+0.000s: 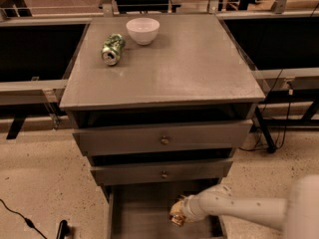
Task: Pick orange can from bottom drawer and place on counter
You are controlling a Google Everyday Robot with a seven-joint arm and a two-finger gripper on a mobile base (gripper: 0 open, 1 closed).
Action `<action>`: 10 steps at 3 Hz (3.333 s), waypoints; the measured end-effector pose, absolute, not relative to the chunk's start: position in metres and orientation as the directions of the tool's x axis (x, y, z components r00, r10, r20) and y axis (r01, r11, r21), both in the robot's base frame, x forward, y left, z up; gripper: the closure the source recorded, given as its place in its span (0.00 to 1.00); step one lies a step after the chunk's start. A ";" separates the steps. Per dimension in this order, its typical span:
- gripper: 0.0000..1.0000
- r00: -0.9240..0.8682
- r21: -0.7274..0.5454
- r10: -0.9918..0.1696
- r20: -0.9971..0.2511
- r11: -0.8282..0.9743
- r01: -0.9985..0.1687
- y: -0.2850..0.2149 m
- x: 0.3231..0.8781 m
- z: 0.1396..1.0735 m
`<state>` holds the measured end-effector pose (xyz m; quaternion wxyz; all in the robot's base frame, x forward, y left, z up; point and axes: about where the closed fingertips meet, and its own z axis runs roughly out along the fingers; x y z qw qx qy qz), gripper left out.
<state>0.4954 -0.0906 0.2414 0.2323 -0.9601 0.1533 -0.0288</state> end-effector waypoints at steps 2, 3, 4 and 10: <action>1.00 0.953 -0.534 -0.297 0.061 -0.816 -0.221 -0.107 0.452 0.298; 1.00 0.954 -0.554 -0.295 0.057 -0.804 -0.216 -0.107 0.450 0.302; 1.00 0.929 -0.669 -0.370 -0.012 -0.687 -0.283 -0.108 0.461 0.324; 1.00 0.935 -0.778 0.010 0.355 -0.550 0.302 -0.133 0.406 0.612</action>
Offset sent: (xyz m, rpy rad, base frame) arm -0.0280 -0.0097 0.0491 0.0553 -0.0942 0.0148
